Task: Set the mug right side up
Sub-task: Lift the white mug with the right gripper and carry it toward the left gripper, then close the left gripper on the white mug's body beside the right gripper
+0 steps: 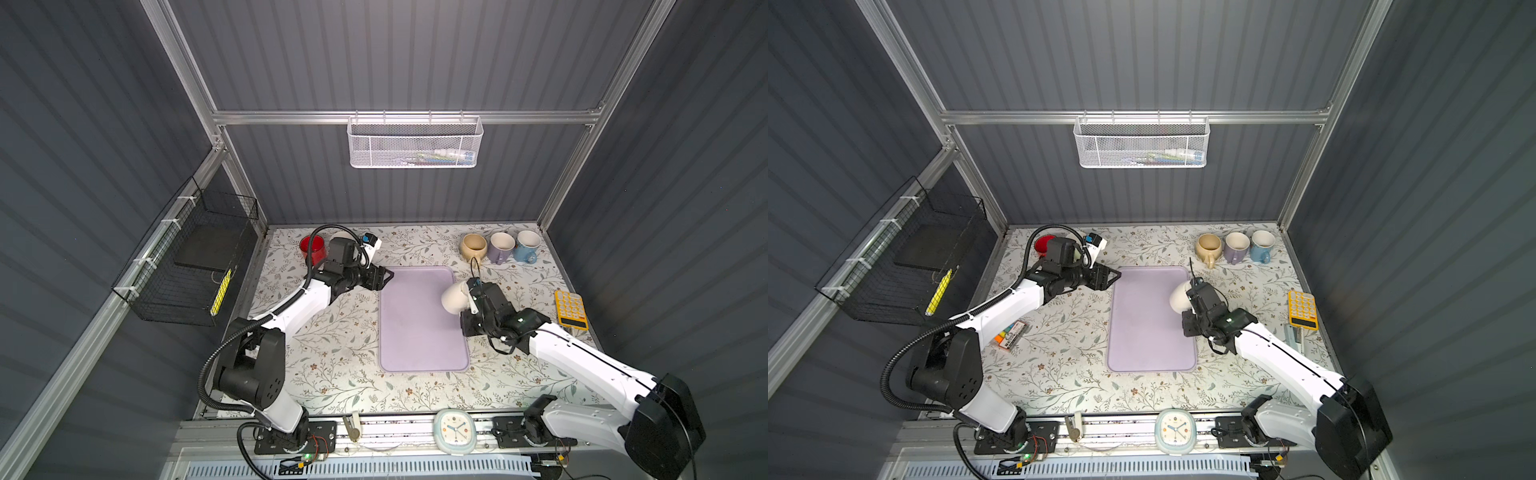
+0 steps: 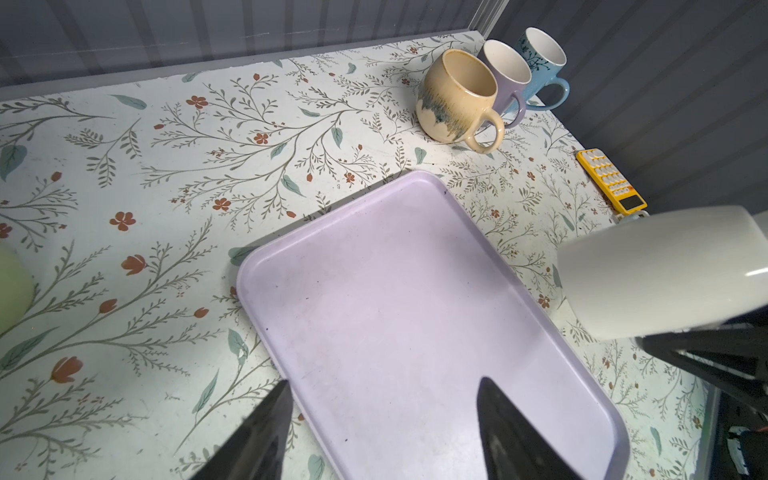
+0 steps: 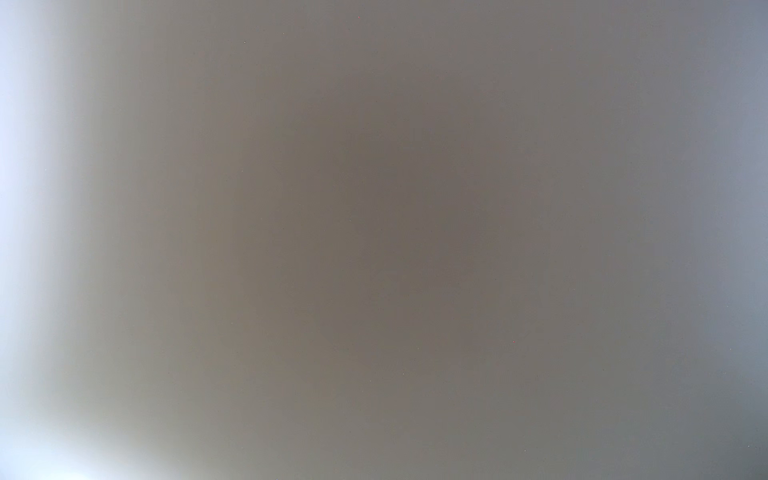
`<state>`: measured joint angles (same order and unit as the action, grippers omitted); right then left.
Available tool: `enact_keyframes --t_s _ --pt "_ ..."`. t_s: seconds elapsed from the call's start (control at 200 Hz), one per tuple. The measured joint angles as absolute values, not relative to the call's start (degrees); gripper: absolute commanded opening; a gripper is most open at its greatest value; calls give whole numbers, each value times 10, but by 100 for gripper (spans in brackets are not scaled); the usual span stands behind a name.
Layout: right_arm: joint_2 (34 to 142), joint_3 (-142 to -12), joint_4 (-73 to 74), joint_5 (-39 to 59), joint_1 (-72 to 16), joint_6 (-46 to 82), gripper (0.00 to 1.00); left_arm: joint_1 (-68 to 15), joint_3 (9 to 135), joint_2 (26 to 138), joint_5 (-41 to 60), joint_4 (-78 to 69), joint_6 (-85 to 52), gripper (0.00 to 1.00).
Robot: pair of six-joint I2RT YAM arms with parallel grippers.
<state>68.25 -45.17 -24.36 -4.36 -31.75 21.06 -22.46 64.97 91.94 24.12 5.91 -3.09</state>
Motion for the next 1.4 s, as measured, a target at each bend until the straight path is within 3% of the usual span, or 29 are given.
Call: enact_keyframes --t_s 0.665,1.401 --pt "773 -529 -112 225 -194 154 0 -225 613 893 325 14 -97 70" --pt "797 -529 29 357 -172 235 0 -278 585 890 348 -159 -194 71"
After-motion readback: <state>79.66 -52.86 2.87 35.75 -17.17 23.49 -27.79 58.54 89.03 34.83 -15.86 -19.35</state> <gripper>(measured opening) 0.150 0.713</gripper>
